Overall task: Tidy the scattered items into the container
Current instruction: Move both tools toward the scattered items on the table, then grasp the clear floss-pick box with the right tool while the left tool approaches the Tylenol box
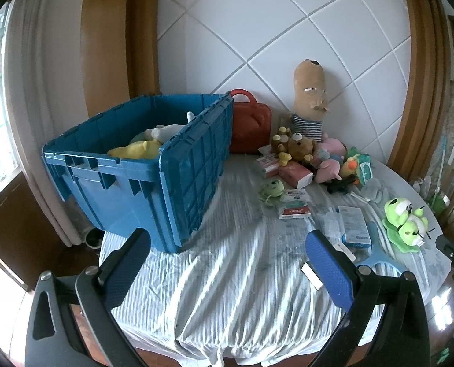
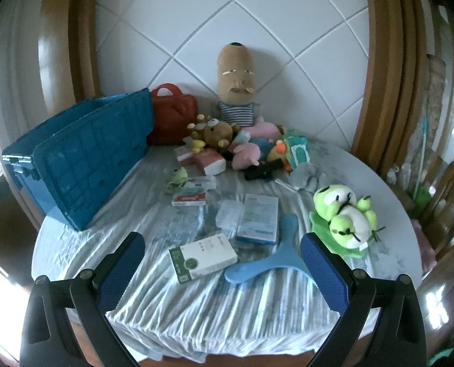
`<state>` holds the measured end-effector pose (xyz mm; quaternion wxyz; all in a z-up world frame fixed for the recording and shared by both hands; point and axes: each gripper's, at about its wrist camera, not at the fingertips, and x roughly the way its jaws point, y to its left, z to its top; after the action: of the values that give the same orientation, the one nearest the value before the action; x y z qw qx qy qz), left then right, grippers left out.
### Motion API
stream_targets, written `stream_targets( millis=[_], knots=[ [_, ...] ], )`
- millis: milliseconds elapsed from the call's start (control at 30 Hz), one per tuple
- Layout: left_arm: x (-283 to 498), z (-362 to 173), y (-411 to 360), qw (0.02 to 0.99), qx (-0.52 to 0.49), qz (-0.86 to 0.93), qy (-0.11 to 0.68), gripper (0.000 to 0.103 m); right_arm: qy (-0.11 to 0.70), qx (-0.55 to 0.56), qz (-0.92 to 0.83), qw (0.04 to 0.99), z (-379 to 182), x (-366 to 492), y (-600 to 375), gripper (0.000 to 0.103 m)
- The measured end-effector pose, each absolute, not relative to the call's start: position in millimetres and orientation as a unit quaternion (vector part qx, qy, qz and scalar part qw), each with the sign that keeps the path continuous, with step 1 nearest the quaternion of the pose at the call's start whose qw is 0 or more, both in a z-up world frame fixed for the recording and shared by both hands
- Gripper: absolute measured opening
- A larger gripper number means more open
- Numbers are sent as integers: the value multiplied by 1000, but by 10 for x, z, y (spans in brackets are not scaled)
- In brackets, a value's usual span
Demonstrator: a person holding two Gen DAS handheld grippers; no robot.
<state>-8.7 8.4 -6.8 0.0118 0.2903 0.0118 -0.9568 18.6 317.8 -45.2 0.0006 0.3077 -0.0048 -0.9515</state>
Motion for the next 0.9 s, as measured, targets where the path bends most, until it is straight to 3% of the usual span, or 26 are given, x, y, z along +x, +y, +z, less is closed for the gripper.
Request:
stream_targets(
  millis=[500, 900],
  knots=[
    [-233, -168, 586, 16, 291, -956, 5, 103, -24, 314, -949, -12, -588, 92, 3851, 103],
    [-766, -758, 1027, -5, 380, -925, -3, 103, -68, 364, -929, -8, -1140, -271, 4385, 103]
  ],
)
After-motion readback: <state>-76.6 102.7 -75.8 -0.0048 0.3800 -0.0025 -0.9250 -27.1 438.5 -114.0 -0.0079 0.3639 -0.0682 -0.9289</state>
